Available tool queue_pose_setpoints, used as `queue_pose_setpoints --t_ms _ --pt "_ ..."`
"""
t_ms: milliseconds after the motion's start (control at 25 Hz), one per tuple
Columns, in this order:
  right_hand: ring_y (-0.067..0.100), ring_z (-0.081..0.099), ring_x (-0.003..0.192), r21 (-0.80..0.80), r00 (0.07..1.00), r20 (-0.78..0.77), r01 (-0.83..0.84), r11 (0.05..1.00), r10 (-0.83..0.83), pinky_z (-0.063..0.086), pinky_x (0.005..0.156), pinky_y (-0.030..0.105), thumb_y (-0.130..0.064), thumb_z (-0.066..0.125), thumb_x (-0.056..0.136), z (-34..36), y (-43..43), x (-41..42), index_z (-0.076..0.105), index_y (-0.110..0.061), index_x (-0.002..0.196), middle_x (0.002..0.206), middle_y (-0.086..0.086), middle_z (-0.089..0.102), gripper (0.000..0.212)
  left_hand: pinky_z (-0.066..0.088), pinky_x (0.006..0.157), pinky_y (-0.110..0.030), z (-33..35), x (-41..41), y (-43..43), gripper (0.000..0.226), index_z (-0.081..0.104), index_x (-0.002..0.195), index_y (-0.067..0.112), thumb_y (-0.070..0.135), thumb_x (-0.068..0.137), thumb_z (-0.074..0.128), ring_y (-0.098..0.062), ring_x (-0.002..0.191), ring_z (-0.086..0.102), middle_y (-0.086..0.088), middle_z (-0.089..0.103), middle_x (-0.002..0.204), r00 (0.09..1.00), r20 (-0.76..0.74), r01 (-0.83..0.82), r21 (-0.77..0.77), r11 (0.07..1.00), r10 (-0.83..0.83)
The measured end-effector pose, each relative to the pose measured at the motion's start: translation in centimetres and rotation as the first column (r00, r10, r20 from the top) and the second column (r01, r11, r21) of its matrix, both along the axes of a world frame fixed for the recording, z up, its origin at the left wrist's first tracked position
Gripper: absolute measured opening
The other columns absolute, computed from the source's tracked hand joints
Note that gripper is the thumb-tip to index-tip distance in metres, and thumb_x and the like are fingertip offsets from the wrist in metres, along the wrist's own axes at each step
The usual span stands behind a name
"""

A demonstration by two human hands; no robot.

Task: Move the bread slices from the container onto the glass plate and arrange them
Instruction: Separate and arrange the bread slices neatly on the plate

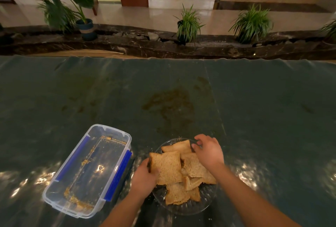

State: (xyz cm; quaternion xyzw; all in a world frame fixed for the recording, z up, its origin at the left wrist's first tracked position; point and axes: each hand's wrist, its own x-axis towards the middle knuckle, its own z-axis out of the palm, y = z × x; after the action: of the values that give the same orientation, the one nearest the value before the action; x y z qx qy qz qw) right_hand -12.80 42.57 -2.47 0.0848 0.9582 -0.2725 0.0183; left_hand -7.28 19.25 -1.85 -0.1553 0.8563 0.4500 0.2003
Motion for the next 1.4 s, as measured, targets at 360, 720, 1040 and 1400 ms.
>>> queue_pose_setpoints --t_ms 360,720,1040,1400 --pt "0.012 0.041 0.112 0.154 0.959 -0.035 -0.273 0.950 0.281 0.039 0.092 0.029 -0.056 0.067 0.068 -0.1 0.7 10.1 0.056 -0.040 0.119 0.120 -0.015 0.051 0.054 0.049 0.099 -0.042 -0.7 0.9 0.5 0.052 0.047 0.135 0.020 0.028 0.086 0.063 -0.021 0.114 0.055 -0.002 0.056 0.125 0.989 -0.139 0.025 -0.227 0.974 -0.057" --pt "0.017 0.050 0.102 0.375 0.888 -0.026 -0.416 0.828 0.458 0.049 0.091 0.037 -0.050 0.058 0.074 -1.3 -0.5 8.8 0.051 -0.031 0.109 0.110 -0.007 0.050 0.040 0.022 0.118 -0.051 -1.4 2.1 2.4 0.072 0.023 0.144 0.039 0.051 0.082 0.058 -0.025 0.145 0.015 -0.004 0.023 0.154 0.764 -0.133 0.419 -0.641 0.643 -0.631" --pt "0.021 0.043 0.129 0.336 0.930 0.014 -0.350 0.875 0.367 0.039 0.109 0.042 -0.065 0.046 0.084 -2.0 -0.5 8.5 0.032 -0.028 0.145 0.142 -0.004 0.046 0.072 0.040 0.110 -0.046 -1.5 2.5 0.8 0.049 0.053 0.135 0.033 0.031 0.088 0.065 -0.030 0.139 0.040 -0.004 0.050 0.147 0.647 -0.219 0.430 -0.687 0.586 -0.730" --pt "0.027 0.016 0.147 0.369 0.918 0.093 -0.393 0.842 0.387 0.012 0.119 0.050 -0.074 0.044 0.079 -2.2 0.1 8.5 0.011 -0.029 0.152 0.161 0.003 0.018 0.092 0.017 0.119 -0.044 -3.5 4.6 0.6 0.064 0.031 0.144 0.041 0.057 0.086 0.051 -0.020 0.150 -0.002 0.003 0.012 0.161 0.777 -0.301 0.369 -0.493 0.788 -0.553"
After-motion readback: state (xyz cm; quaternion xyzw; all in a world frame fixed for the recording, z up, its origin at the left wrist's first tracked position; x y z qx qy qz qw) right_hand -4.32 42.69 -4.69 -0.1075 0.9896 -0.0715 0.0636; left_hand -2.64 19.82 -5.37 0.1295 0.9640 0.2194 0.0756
